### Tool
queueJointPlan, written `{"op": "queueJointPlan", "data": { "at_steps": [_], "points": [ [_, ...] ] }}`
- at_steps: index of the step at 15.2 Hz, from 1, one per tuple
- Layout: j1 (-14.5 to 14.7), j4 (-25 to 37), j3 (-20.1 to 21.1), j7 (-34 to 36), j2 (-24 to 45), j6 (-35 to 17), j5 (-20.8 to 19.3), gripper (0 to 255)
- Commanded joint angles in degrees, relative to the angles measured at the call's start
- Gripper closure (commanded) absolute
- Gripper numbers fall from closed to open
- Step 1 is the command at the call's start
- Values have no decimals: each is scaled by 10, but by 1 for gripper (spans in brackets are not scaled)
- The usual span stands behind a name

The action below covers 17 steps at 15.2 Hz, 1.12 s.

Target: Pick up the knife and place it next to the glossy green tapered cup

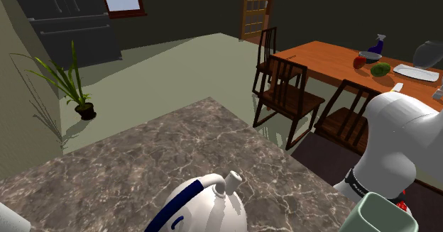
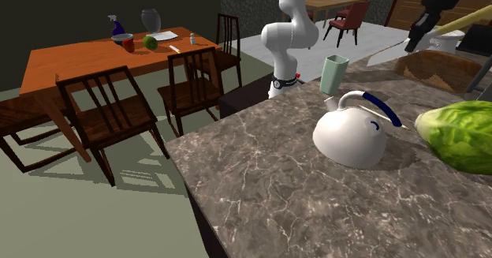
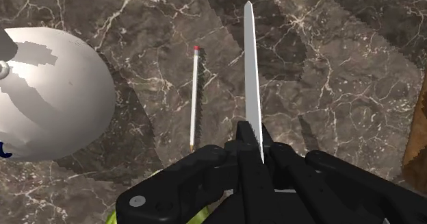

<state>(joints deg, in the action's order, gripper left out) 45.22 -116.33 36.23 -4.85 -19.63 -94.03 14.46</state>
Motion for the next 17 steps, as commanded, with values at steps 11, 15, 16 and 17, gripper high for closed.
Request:
{"op": "queueJointPlan", "data": {
  "at_steps": [11, 15, 16, 17],
  "points": [
    [21, -70, 37, 32, -13, -66, 26, 255],
    [22, -96, 44, 31, -7, -98, 28, 255],
    [22, -102, 46, 31, -5, -105, 28, 255],
    [22, -108, 48, 31, -3, -113, 28, 255]
  ]
}}
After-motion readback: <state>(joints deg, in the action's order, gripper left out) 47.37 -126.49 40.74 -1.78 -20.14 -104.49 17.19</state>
